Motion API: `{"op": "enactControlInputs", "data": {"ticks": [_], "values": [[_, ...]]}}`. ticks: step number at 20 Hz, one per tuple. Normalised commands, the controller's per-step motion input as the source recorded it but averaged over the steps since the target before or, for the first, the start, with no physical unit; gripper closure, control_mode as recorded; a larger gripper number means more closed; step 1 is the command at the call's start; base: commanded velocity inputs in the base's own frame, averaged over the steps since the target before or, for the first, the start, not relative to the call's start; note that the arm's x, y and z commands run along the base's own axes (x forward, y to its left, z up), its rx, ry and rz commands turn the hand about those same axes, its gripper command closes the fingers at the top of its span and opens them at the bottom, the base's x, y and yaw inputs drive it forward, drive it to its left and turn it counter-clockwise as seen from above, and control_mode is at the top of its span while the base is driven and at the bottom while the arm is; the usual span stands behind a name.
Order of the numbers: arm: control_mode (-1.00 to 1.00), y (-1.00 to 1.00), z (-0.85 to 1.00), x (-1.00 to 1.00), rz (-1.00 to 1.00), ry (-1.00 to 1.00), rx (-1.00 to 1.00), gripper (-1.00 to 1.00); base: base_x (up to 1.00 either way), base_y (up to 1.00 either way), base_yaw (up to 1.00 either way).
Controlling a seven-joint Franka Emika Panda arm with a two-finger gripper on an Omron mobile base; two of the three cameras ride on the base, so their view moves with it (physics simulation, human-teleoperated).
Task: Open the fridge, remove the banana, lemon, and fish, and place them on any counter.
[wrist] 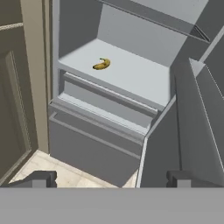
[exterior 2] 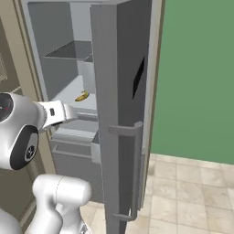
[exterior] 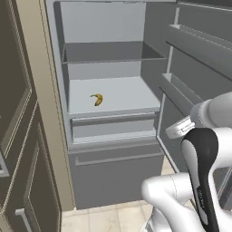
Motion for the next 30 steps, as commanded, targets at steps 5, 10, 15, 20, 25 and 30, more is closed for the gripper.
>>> {"op": "enactControlInputs", "data": {"ticks": [5,10,15,20,25,30], "values": [[1.0,0.0,0.0,0.0,0.0,0.0,0.0,-1.0,0.47,0.36,-0.07],[1.0,0.0,0.0,0.0,0.0,0.0,0.0,-1.0,0.51,0.37,-0.07],[1.0,0.0,0.0,0.0,0.0,0.0,0.0,-1.0,0.5,0.31,-0.08],[1.0,0.0,0.0,0.0,0.0,0.0,0.0,-1.0,0.44,0.27,-0.08],[1.0,0.0,0.0,0.0,0.0,0.0,0.0,-1.0,0.41,0.3,-0.06],[1.0,0.0,0.0,0.0,0.0,0.0,0.0,-1.0,0.32,0.3,-0.06]]}}
